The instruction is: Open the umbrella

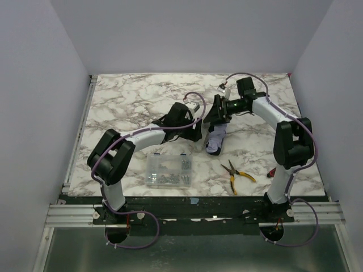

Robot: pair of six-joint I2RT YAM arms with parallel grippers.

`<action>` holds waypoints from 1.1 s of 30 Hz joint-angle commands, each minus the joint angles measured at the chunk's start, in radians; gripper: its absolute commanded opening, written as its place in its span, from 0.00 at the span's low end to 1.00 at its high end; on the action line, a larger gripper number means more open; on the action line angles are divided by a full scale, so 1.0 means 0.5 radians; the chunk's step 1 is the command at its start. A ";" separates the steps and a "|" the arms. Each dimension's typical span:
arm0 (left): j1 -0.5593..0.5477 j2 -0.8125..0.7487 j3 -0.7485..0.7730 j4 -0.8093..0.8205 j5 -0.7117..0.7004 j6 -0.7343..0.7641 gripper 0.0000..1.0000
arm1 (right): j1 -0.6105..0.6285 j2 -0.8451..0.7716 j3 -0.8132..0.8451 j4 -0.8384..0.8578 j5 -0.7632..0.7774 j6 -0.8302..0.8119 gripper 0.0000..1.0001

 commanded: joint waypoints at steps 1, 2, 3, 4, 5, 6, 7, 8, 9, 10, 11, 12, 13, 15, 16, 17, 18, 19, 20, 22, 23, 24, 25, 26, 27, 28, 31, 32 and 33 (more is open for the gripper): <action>0.035 0.022 0.046 -0.045 -0.050 -0.008 0.66 | -0.060 -0.189 -0.019 -0.221 0.412 -0.049 0.80; 0.035 0.024 0.047 -0.042 -0.039 -0.015 0.64 | -0.064 -0.224 -0.029 -0.232 0.572 -0.056 0.77; 0.035 0.024 0.043 -0.035 -0.025 -0.027 0.63 | -0.065 -0.249 -0.048 -0.232 0.669 -0.070 0.75; 0.036 0.024 0.039 -0.023 -0.008 -0.036 0.62 | -0.065 -0.277 -0.073 -0.219 0.763 -0.067 0.73; 0.035 0.027 0.035 -0.008 0.014 -0.050 0.62 | -0.063 -0.293 -0.095 -0.200 0.847 -0.038 0.68; 0.037 0.031 0.033 -0.006 0.036 -0.059 0.62 | -0.063 -0.301 -0.114 -0.198 0.930 -0.004 0.65; 0.036 0.031 0.038 -0.005 0.041 -0.068 0.62 | -0.062 -0.299 -0.120 -0.226 0.986 0.005 0.61; 0.036 0.033 0.039 -0.007 0.040 -0.073 0.62 | -0.055 -0.293 -0.124 -0.252 1.048 0.016 0.60; 0.036 0.034 0.043 -0.004 0.041 -0.078 0.62 | -0.041 -0.289 -0.130 -0.287 1.102 0.026 0.60; 0.038 0.033 0.044 -0.005 0.038 -0.073 0.62 | -0.024 -0.283 -0.142 -0.318 1.169 0.044 0.60; 0.036 0.030 0.042 -0.005 0.035 -0.072 0.62 | -0.002 -0.276 -0.153 -0.343 1.252 0.075 0.60; 0.038 0.028 0.039 -0.007 0.031 -0.069 0.62 | 0.027 -0.268 -0.157 -0.386 1.291 0.098 0.60; 0.036 0.026 0.037 -0.005 0.032 -0.065 0.62 | 0.046 -0.257 -0.161 -0.414 1.284 0.088 0.60; 0.038 0.024 0.032 -0.005 0.037 -0.065 0.62 | 0.101 -0.266 -0.197 -0.415 1.280 0.106 0.62; 0.037 0.026 0.029 -0.004 0.037 -0.068 0.62 | 0.135 -0.276 -0.215 -0.388 1.284 0.116 0.63; 0.037 0.021 0.031 -0.005 0.037 -0.071 0.62 | 0.161 -0.281 -0.234 -0.372 1.310 0.125 0.64; 0.038 0.021 0.029 -0.004 0.036 -0.071 0.62 | 0.188 -0.271 -0.243 -0.363 1.341 0.135 0.64; 0.036 0.018 0.030 -0.006 0.034 -0.070 0.62 | 0.208 -0.257 -0.250 -0.354 1.364 0.153 0.64; 0.037 0.017 0.030 -0.007 0.033 -0.068 0.62 | 0.222 -0.234 -0.250 -0.343 1.370 0.162 0.64; 0.037 0.012 0.024 -0.006 0.028 -0.063 0.63 | 0.266 -0.174 -0.222 -0.322 1.470 0.190 0.64; 0.037 0.013 0.023 -0.005 0.028 -0.062 0.63 | 0.289 -0.142 -0.204 -0.310 1.519 0.198 0.64; 0.037 0.012 0.021 -0.004 0.028 -0.063 0.63 | 0.306 -0.101 -0.179 -0.308 1.565 0.210 0.64; 0.037 0.012 0.021 -0.006 0.028 -0.060 0.64 | 0.329 -0.067 -0.160 -0.308 1.639 0.221 0.65; 0.036 0.009 0.020 -0.004 0.027 -0.059 0.65 | 0.341 -0.028 -0.136 -0.310 1.701 0.239 0.69; 0.036 0.004 0.022 -0.005 0.024 -0.054 0.65 | 0.350 0.011 -0.113 -0.321 1.732 0.247 0.71; 0.037 -0.002 0.021 -0.005 0.022 -0.043 0.65 | 0.353 0.041 -0.092 -0.331 1.770 0.261 0.73; 0.036 -0.021 0.016 -0.006 0.002 -0.010 0.66 | 0.351 0.091 -0.080 -0.328 1.908 0.273 0.72; 0.037 -0.020 0.015 -0.004 -0.004 0.003 0.66 | 0.352 0.105 -0.086 -0.323 1.965 0.269 0.70; 0.037 -0.019 0.015 -0.004 -0.009 0.012 0.66 | 0.354 0.124 -0.090 -0.318 2.012 0.271 0.68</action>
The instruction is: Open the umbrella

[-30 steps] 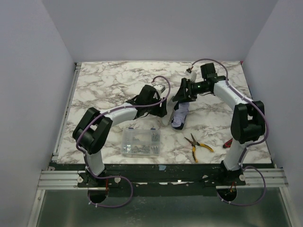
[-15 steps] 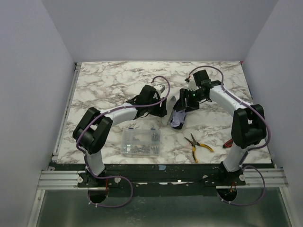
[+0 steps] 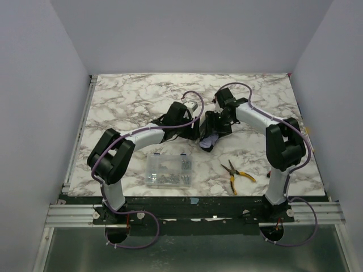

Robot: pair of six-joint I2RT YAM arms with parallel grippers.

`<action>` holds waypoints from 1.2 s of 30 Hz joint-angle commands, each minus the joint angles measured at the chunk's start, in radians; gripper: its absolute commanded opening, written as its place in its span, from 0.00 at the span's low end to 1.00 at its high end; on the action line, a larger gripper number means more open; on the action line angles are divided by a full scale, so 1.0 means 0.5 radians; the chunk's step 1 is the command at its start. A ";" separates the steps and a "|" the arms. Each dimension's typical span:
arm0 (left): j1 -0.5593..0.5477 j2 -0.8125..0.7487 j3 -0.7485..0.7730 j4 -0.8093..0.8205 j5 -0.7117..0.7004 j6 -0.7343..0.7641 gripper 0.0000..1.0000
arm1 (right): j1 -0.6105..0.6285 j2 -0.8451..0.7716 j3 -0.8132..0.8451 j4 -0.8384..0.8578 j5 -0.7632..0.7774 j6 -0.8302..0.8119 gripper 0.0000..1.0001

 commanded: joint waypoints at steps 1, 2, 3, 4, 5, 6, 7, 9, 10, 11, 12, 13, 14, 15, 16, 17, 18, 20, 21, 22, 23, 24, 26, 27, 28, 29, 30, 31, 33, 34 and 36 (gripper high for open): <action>0.002 -0.028 0.018 0.007 -0.021 0.060 0.66 | 0.002 0.161 -0.006 0.005 0.417 0.057 0.66; 0.002 -0.020 0.025 0.009 -0.018 0.063 0.66 | 0.002 0.191 0.006 0.005 0.481 0.061 0.63; -0.001 -0.011 0.033 0.009 -0.015 0.060 0.66 | -0.001 0.223 0.017 0.009 0.503 0.060 0.61; 0.001 -0.004 0.042 0.008 -0.009 0.060 0.66 | -0.002 0.244 0.036 0.012 0.519 0.060 0.56; 0.001 0.004 0.053 0.007 -0.006 0.060 0.66 | -0.004 0.263 0.050 0.011 0.510 0.051 0.45; 0.002 0.009 0.063 0.008 -0.004 0.063 0.66 | -0.010 0.271 0.065 0.015 0.470 0.015 0.33; 0.002 0.012 0.070 0.002 -0.005 0.072 0.67 | -0.011 0.269 0.075 0.015 0.459 -0.009 0.19; 0.002 0.015 0.084 -0.006 -0.002 0.099 0.71 | -0.033 0.255 0.093 0.020 0.477 -0.053 0.01; 0.011 0.015 0.090 -0.004 0.019 0.110 0.73 | -0.066 0.244 0.103 0.014 0.469 -0.070 0.01; 0.016 0.012 0.097 0.001 0.039 0.125 0.77 | -0.104 0.237 0.113 0.012 0.449 -0.084 0.01; 0.023 0.008 0.101 0.008 0.055 0.143 0.81 | -0.148 0.223 0.115 0.014 0.442 -0.113 0.01; 0.029 0.002 0.113 0.007 0.072 0.164 0.85 | -0.188 0.212 0.125 0.015 0.441 -0.148 0.01; 0.041 -0.008 0.126 0.044 0.116 0.183 0.88 | -0.237 0.199 0.135 0.020 0.441 -0.195 0.01; 0.055 -0.015 0.143 0.070 0.166 0.199 0.92 | -0.282 0.190 0.145 0.034 0.375 -0.249 0.01; 0.070 -0.024 0.169 0.081 0.218 0.204 0.94 | -0.343 0.181 0.153 0.041 0.368 -0.303 0.01; 0.097 -0.031 0.198 0.089 0.296 0.197 0.95 | -0.390 0.177 0.171 0.053 0.362 -0.356 0.01; 0.122 -0.030 0.235 0.086 0.369 0.183 0.96 | -0.447 0.177 0.188 0.059 0.338 -0.411 0.01; 0.177 -0.024 0.330 0.027 0.475 0.153 0.97 | -0.544 0.195 0.233 0.082 0.346 -0.539 0.01; 0.205 -0.024 0.373 0.021 0.513 0.145 0.98 | -0.595 0.213 0.255 0.103 0.353 -0.621 0.01; 0.230 -0.033 0.395 -0.028 0.551 0.143 0.98 | -0.643 0.231 0.287 0.127 0.360 -0.701 0.01; 0.259 -0.039 0.416 -0.042 0.568 0.143 0.98 | -0.704 0.260 0.325 0.141 0.346 -0.763 0.01; 0.289 -0.051 0.430 -0.062 0.589 0.157 0.98 | -0.761 0.295 0.387 0.146 0.309 -0.813 0.01; 0.333 -0.074 0.457 -0.124 0.613 0.211 0.98 | -0.873 0.376 0.526 0.144 0.274 -0.910 0.01; 0.356 -0.083 0.466 -0.151 0.612 0.240 0.98 | -0.917 0.411 0.618 0.133 0.246 -0.944 0.01; 0.380 -0.096 0.463 -0.174 0.616 0.259 0.98 | -0.953 0.456 0.702 0.113 0.225 -0.974 0.01; 0.404 -0.114 0.452 -0.185 0.618 0.278 0.98 | -0.982 0.488 0.795 0.105 0.214 -0.984 0.01; 0.421 -0.128 0.438 -0.199 0.619 0.293 0.98 | -1.012 0.523 0.875 0.089 0.194 -0.994 0.01; 0.441 -0.144 0.426 -0.214 0.618 0.312 0.98 | -1.034 0.556 0.975 0.076 0.178 -1.008 0.01; 0.473 -0.168 0.409 -0.252 0.603 0.353 0.98 | -1.072 0.606 1.105 0.070 0.170 -1.026 0.01; 0.490 -0.179 0.393 -0.257 0.594 0.360 0.98 | -1.094 0.626 1.163 0.070 0.165 -1.042 0.01; 0.525 -0.206 0.372 -0.254 0.581 0.376 0.98 | -1.125 0.662 1.247 0.079 0.171 -1.073 0.01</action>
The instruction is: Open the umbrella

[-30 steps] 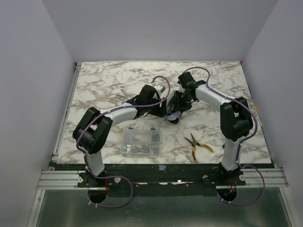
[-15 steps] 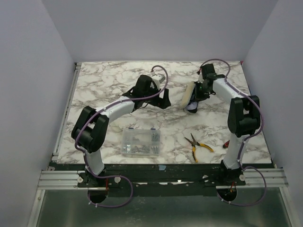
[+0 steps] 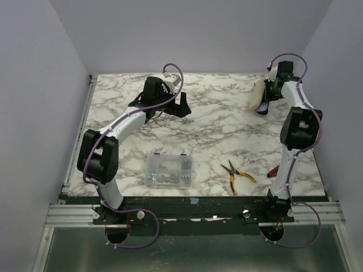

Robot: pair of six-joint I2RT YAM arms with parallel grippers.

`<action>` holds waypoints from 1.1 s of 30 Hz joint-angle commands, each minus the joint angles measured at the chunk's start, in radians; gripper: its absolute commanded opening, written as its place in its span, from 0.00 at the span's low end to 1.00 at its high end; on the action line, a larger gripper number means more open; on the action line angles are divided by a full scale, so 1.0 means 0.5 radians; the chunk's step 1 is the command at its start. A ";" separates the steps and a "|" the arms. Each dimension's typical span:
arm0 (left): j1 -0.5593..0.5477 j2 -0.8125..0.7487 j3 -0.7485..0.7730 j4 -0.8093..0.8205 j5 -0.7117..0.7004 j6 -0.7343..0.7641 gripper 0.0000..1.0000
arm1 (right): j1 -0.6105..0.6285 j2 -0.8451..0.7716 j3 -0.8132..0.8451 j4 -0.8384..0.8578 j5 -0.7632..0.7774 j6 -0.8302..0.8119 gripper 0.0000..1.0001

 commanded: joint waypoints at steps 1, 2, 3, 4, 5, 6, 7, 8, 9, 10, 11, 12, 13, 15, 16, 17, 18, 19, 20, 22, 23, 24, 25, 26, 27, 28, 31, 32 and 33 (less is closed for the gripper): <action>0.071 -0.132 -0.045 -0.076 0.037 0.112 0.98 | -0.061 0.068 0.245 0.022 -0.034 -0.155 0.01; 0.089 -0.142 -0.043 -0.083 0.019 0.130 0.98 | -0.071 0.079 0.287 0.020 -0.030 -0.169 0.01; 0.100 -0.153 -0.040 -0.086 0.010 0.148 0.98 | -0.078 0.086 0.321 0.010 -0.034 -0.188 0.01; 0.118 -0.163 -0.034 -0.095 0.001 0.170 0.98 | -0.082 0.085 0.356 0.007 -0.044 -0.213 0.01; 0.131 -0.173 -0.026 -0.106 -0.013 0.191 0.98 | -0.082 0.076 0.371 0.007 -0.047 -0.255 0.01; 0.144 -0.183 -0.014 -0.121 -0.024 0.217 0.98 | -0.082 0.060 0.379 0.018 -0.058 -0.292 0.01; 0.157 -0.188 -0.004 -0.133 -0.030 0.250 0.98 | -0.083 0.046 0.382 0.028 -0.065 -0.339 0.01; 0.169 -0.197 0.005 -0.143 -0.038 0.269 0.98 | -0.082 0.038 0.389 0.013 -0.095 -0.386 0.01; 0.181 -0.199 0.016 -0.157 -0.043 0.285 0.98 | -0.079 0.044 0.425 -0.040 -0.127 -0.445 0.01; 0.195 -0.199 0.025 -0.173 -0.041 0.292 0.98 | -0.079 0.064 0.464 -0.132 -0.169 -0.479 0.01; 0.207 -0.199 0.028 -0.180 -0.029 0.293 0.98 | -0.079 0.084 0.501 -0.215 -0.187 -0.498 0.01; 0.220 -0.199 0.033 -0.186 -0.015 0.288 0.98 | -0.080 0.100 0.503 -0.306 -0.210 -0.496 0.01; 0.226 -0.203 0.030 -0.185 0.003 0.285 0.98 | -0.079 0.101 0.472 -0.382 -0.251 -0.501 0.01; 0.229 -0.226 -0.004 -0.132 0.039 0.271 0.98 | -0.071 0.065 0.316 -0.486 -0.298 -0.502 0.01; 0.229 -0.240 -0.040 -0.074 0.079 0.235 0.98 | -0.069 0.032 0.204 -0.475 -0.307 -0.480 0.01; 0.224 -0.251 -0.076 0.002 0.116 0.197 0.98 | -0.067 -0.019 0.109 -0.417 -0.319 -0.437 0.01; 0.218 -0.254 -0.109 0.062 0.148 0.138 0.98 | -0.067 -0.065 0.010 -0.367 -0.333 -0.382 0.01; 0.198 -0.241 -0.114 0.104 0.153 0.087 0.98 | -0.067 -0.117 -0.063 -0.321 -0.360 -0.332 0.01; 0.167 -0.216 -0.098 0.117 0.149 0.038 0.98 | -0.064 -0.167 -0.140 -0.283 -0.365 -0.262 0.01; 0.073 -0.149 -0.043 0.122 0.087 -0.040 0.98 | -0.055 -0.238 -0.273 -0.193 -0.338 -0.109 0.01; 0.016 -0.117 -0.011 0.124 0.020 -0.065 0.98 | -0.048 -0.261 -0.322 -0.144 -0.313 -0.045 0.01; -0.058 -0.065 0.047 0.119 -0.036 -0.092 0.98 | -0.047 -0.282 -0.362 -0.113 -0.317 0.040 0.01; -0.117 -0.014 0.112 0.100 -0.071 -0.115 0.98 | -0.045 -0.292 -0.381 -0.103 -0.333 0.115 0.01; -0.190 0.055 0.197 0.096 -0.086 -0.147 0.98 | -0.037 -0.302 -0.390 -0.109 -0.339 0.178 0.01; -0.249 0.111 0.270 0.092 -0.163 -0.183 0.98 | -0.023 -0.308 -0.396 -0.132 -0.355 0.232 0.01; -0.322 0.184 0.370 0.087 -0.207 -0.200 0.98 | -0.014 -0.315 -0.400 -0.172 -0.395 0.251 0.01; -0.480 0.390 0.656 0.088 -0.264 -0.248 0.98 | 0.029 -0.397 -0.517 -0.146 -0.450 0.362 0.01; -0.517 0.449 0.737 0.083 -0.279 -0.258 0.98 | 0.052 -0.421 -0.555 -0.122 -0.449 0.409 0.01; -0.557 0.505 0.805 0.098 -0.307 -0.257 0.98 | 0.079 -0.448 -0.590 -0.106 -0.437 0.437 0.01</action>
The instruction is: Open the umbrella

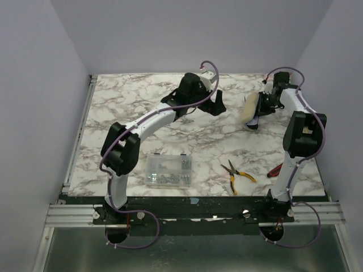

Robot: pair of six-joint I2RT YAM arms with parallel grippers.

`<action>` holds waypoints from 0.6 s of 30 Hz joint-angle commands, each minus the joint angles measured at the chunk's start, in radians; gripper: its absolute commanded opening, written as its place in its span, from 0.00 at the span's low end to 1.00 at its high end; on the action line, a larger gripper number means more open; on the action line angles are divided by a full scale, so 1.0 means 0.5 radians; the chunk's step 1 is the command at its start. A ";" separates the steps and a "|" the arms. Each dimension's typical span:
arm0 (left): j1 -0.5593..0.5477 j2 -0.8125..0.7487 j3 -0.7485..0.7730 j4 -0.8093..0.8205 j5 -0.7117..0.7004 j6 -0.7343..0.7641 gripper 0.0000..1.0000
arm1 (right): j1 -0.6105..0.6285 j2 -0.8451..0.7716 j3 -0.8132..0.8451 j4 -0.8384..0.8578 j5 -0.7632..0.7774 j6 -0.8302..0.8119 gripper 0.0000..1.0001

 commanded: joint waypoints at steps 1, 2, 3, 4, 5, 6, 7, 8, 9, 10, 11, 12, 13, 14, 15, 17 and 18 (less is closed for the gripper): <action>-0.190 0.247 0.349 0.060 -0.219 -0.089 0.98 | 0.121 -0.180 -0.146 0.057 -0.101 0.273 0.01; -0.229 0.285 0.391 0.073 -0.264 -0.068 0.98 | 0.143 -0.202 -0.166 0.066 -0.097 0.302 0.01; -0.262 0.319 0.427 0.075 -0.297 -0.042 0.98 | 0.163 -0.220 -0.187 0.071 -0.097 0.331 0.01; -0.283 0.355 0.464 0.071 -0.337 -0.021 0.98 | 0.180 -0.234 -0.203 0.074 -0.098 0.353 0.01; -0.307 0.385 0.491 0.062 -0.367 0.009 0.98 | 0.198 -0.249 -0.217 0.076 -0.093 0.374 0.01; -0.323 0.419 0.522 0.048 -0.410 0.036 0.98 | 0.208 -0.260 -0.228 0.077 -0.081 0.392 0.01; -0.339 0.439 0.538 0.039 -0.441 0.055 0.98 | 0.219 -0.270 -0.239 0.079 -0.077 0.407 0.01; -0.346 0.470 0.551 0.035 -0.465 0.068 0.98 | 0.224 -0.277 -0.242 0.079 -0.073 0.426 0.01; -0.356 0.489 0.555 0.032 -0.493 0.073 0.98 | 0.230 -0.285 -0.252 0.084 -0.075 0.445 0.01; -0.362 0.507 0.557 0.032 -0.500 0.086 0.98 | 0.236 -0.294 -0.257 0.085 -0.083 0.456 0.01; -0.372 0.526 0.559 0.030 -0.505 0.095 0.98 | 0.242 -0.301 -0.263 0.085 -0.099 0.462 0.01; -0.379 0.540 0.559 0.026 -0.510 0.100 0.98 | 0.255 -0.308 -0.272 0.085 -0.114 0.463 0.01; -0.387 0.556 0.559 0.024 -0.496 0.103 0.98 | 0.265 -0.314 -0.278 0.082 -0.119 0.461 0.01; -0.395 0.575 0.566 0.011 -0.481 0.110 0.98 | 0.276 -0.323 -0.284 0.085 -0.122 0.470 0.01; -0.404 0.598 0.580 -0.014 -0.491 0.123 0.98 | 0.277 -0.329 -0.288 0.084 -0.139 0.475 0.01; -0.416 0.633 0.594 -0.054 -0.529 0.137 0.98 | 0.277 -0.339 -0.287 0.079 -0.170 0.483 0.01; -0.416 0.639 0.588 -0.056 -0.535 0.136 0.98 | 0.298 -0.347 -0.287 0.079 -0.185 0.482 0.01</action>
